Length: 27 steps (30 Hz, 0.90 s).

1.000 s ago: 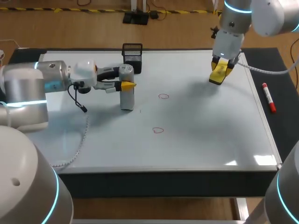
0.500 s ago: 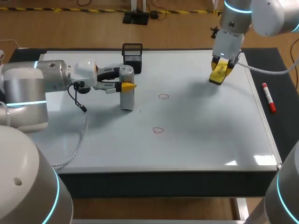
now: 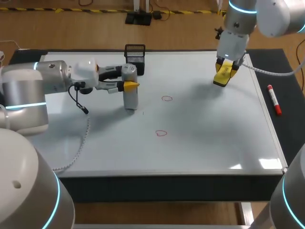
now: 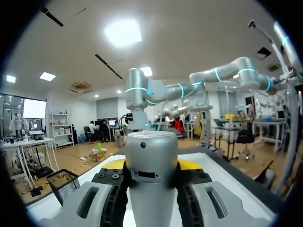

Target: Pick up the inspection probe, press it on each red-marked spot on the whiteboard one by one, put down the probe, pick up the eraser, and wipe off all the red marks.

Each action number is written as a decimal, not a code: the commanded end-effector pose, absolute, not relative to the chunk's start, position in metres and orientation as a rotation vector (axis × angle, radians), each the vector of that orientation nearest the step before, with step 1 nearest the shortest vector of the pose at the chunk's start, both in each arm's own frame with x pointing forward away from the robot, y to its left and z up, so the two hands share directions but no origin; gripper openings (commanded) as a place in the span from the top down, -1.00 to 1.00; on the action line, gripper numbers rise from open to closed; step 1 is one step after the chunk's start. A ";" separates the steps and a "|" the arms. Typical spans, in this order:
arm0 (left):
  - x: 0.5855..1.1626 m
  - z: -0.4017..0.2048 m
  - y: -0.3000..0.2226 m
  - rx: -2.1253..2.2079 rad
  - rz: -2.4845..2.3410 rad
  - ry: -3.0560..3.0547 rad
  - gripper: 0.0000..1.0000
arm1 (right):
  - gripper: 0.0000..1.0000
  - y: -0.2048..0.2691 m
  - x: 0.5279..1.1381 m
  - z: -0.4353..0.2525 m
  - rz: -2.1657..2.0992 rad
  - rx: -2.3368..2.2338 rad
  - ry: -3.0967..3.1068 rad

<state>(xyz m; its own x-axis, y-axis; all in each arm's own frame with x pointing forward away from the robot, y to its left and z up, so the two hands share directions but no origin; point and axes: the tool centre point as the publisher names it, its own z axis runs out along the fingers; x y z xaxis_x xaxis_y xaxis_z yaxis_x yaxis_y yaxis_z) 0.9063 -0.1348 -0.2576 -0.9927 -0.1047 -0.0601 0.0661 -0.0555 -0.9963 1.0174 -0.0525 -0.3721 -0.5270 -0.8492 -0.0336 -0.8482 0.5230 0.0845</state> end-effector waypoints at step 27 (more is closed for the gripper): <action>0.935 -0.230 0.018 -0.294 -2.118 1.920 1.00 | 1.00 -0.053 1.017 -0.371 -0.135 1.524 -2.729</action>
